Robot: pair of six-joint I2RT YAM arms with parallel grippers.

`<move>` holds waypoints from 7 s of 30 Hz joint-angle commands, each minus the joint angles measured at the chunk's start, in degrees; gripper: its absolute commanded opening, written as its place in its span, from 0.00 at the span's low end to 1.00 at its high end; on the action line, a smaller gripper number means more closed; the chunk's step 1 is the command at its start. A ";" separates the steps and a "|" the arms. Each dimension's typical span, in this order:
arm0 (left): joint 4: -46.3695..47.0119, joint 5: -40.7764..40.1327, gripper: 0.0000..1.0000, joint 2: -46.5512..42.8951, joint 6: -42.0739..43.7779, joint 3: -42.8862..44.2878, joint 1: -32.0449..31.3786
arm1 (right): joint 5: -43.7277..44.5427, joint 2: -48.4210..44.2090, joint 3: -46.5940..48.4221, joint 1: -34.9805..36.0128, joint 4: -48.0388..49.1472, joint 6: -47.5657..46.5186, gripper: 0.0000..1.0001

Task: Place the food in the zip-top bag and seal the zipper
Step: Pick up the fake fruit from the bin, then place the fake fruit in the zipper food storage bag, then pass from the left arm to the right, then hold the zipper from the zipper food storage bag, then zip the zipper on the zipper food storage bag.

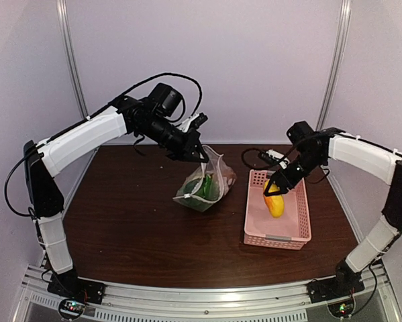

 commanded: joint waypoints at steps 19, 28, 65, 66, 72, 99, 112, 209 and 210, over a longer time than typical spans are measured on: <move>16.85 7.92 0.00 -1.34 -14.72 5.17 -2.83 | -11.21 -15.39 8.16 12.25 42.43 15.66 0.27; 16.96 7.69 0.00 -2.77 -14.92 4.11 -2.84 | -3.36 -15.02 1.69 12.59 48.10 12.49 0.26; 17.93 6.90 0.00 -5.12 -12.56 0.53 -2.75 | 4.35 -12.39 11.27 12.40 14.01 6.69 0.79; 17.93 6.95 0.00 -5.15 -12.51 0.40 -2.75 | 4.93 -12.17 11.18 12.44 13.77 6.78 0.77; 18.16 7.36 0.00 -5.28 -12.36 -0.47 -2.70 | 4.91 -9.02 12.16 12.45 14.70 9.23 0.55; 49.41 -59.41 0.70 -27.85 16.35 -38.63 -31.92 | -20.40 -3.21 17.07 5.07 32.04 49.03 0.00; 55.92 -64.20 0.51 -22.89 16.12 -40.38 -31.43 | -20.35 -6.11 13.11 4.98 36.80 51.83 0.00; 14.21 -37.69 0.00 -24.24 41.87 -15.38 -28.59 | -33.65 -6.45 20.45 22.36 15.30 1.76 0.44; 14.35 -37.54 0.00 -24.19 41.74 -15.40 -28.59 | -33.36 -6.52 20.44 22.46 15.39 1.96 0.43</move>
